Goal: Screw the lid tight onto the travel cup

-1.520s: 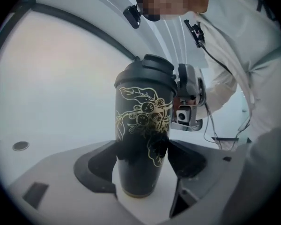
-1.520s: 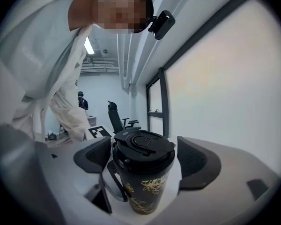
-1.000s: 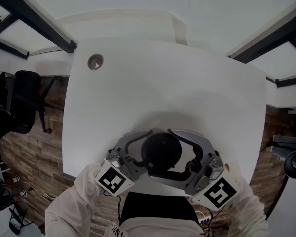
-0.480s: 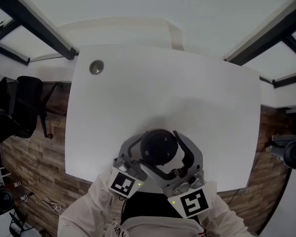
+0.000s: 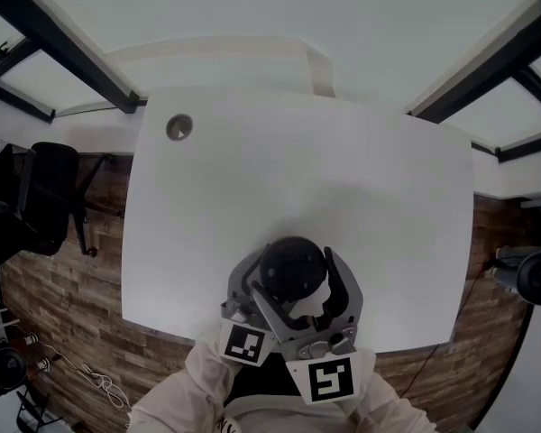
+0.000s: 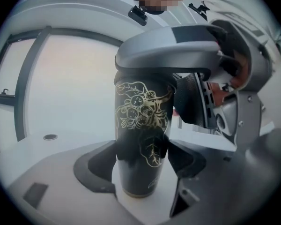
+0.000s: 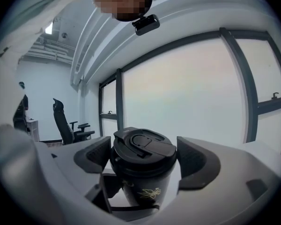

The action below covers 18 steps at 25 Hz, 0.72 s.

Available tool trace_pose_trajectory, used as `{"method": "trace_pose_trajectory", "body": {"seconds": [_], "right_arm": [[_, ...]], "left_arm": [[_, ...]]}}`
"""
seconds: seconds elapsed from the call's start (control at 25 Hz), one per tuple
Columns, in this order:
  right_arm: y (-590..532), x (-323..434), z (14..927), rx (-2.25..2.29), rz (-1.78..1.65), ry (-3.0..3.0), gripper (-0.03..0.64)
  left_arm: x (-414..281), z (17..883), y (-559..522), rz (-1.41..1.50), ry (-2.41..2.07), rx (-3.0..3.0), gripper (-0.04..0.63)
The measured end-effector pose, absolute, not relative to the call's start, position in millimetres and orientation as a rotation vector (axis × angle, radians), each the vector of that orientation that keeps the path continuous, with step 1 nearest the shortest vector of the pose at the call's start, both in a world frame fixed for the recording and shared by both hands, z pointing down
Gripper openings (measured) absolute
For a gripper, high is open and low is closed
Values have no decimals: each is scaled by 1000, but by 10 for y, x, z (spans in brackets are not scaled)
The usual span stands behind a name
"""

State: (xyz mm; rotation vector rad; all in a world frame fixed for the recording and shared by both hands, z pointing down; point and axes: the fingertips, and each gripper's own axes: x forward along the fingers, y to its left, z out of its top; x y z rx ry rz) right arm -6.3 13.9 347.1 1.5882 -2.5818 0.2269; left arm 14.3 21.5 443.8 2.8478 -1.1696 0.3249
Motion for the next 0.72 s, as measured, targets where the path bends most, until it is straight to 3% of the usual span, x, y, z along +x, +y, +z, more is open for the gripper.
{"method": "trace_pose_trajectory", "body": {"seconds": [0.2, 0.52, 0.72], "right_arm": [[225, -67, 3395, 1363, 255, -2744, 420], [223, -207, 3447, 670, -35, -2841, 420], [160, -239, 3454, 572, -37, -2879, 419]], "left_arm": [[141, 4430, 216, 312, -1003, 2918, 347], [105, 4479, 191, 372, -546, 3020, 348], [105, 4517, 175, 385, -478, 3004, 348]]}}
